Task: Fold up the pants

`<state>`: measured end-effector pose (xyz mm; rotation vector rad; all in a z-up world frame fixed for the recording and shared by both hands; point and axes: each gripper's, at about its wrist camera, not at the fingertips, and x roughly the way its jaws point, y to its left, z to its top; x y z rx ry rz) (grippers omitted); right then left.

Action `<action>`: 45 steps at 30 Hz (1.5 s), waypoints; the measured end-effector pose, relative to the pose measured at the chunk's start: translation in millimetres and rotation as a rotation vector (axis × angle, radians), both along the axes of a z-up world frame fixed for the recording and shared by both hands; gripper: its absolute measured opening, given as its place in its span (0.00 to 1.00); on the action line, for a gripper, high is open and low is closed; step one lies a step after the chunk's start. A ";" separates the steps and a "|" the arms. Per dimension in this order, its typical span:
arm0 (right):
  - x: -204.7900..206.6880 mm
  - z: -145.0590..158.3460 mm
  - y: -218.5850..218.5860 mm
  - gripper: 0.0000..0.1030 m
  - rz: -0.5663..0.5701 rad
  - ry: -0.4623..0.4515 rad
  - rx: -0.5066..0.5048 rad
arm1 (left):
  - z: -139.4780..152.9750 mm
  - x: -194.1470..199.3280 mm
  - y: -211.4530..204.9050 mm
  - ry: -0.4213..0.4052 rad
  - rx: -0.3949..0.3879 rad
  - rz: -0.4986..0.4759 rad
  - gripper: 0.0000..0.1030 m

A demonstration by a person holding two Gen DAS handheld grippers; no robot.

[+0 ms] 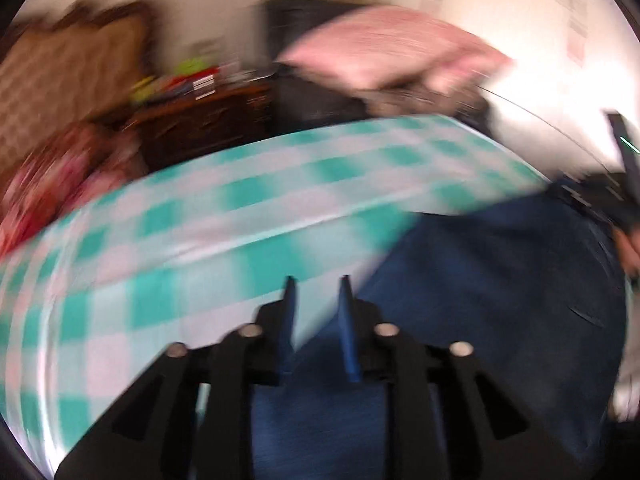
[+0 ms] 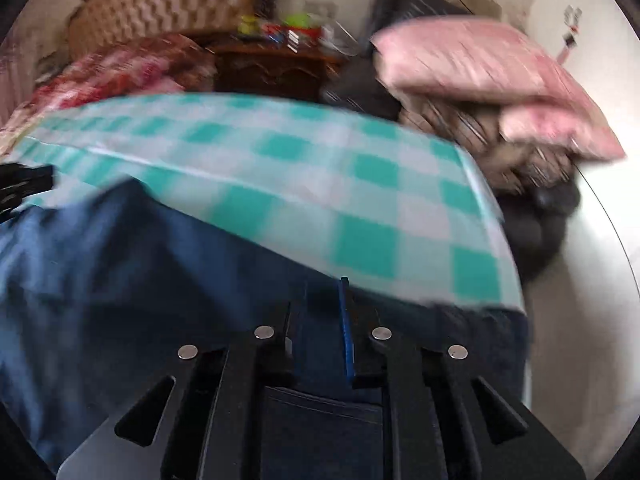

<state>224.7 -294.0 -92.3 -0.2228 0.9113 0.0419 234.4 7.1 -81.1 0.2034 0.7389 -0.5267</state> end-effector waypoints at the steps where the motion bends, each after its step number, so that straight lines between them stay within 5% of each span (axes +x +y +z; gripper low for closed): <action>1: 1.7 -1.9 -7.8 0.10 -0.015 0.002 0.011 | -0.1 -3.4 -18.0 0.001 0.005 -0.058 0.30; 4: 4.3 2.1 -33.6 0.07 -0.099 0.004 0.151 | -11.1 1.6 -69.1 0.047 0.033 -0.140 0.35; 7: -11.3 21.2 -45.4 0.17 -0.171 -0.085 0.154 | -22.9 32.0 -77.3 0.097 0.106 0.021 0.35; 9: -22.9 29.9 -69.6 0.18 -0.249 -0.103 0.170 | -16.5 42.0 -69.2 0.092 0.069 0.119 0.30; 12: -40.7 33.1 -100.8 0.18 -0.307 -0.093 0.204 | -1.7 29.7 -79.0 0.047 0.019 0.026 0.30; 14: -53.4 30.6 -117.0 0.18 -0.340 -0.078 0.194 | -6.8 27.6 -101.6 0.056 0.070 -0.047 0.33; 17: -75.6 25.1 -144.3 0.19 -0.428 -0.060 0.215 | -26.3 52.7 -107.2 0.088 0.186 0.108 0.36; 20: -101.2 21.8 -164.8 0.24 -0.445 -0.041 0.320 | -4.6 52.0 -90.5 0.069 0.055 0.209 0.39; 22: -111.1 14.3 -168.1 0.35 -0.427 -0.005 0.368 | 9.7 32.3 -95.0 0.048 0.023 0.161 0.39; 24: -116.4 6.4 -168.0 0.36 -0.411 0.018 0.385 | 19.2 5.8 -98.7 0.065 -0.041 0.104 0.39; 28: -114.3 -9.1 -162.3 0.17 -0.417 0.039 0.311 | 17.9 -62.2 -107.1 0.116 -0.145 0.031 0.39; 34: -131.0 -1.1 -153.9 0.18 -0.495 -0.010 0.158 | -7.6 -144.8 -91.0 0.179 -0.223 0.071 0.39; 38: -157.5 22.2 -131.4 0.32 -0.433 -0.119 0.154 | -30.8 -173.3 -77.8 0.194 -0.152 0.100 0.39; 42: -159.5 6.0 -100.2 0.42 -0.375 -0.071 0.004 | -34.7 -183.6 -69.4 0.152 -0.103 0.111 0.39; 45: -168.0 3.0 -109.6 0.50 -0.425 -0.069 0.069 | -28.9 -188.2 -45.5 0.148 -0.172 0.153 0.40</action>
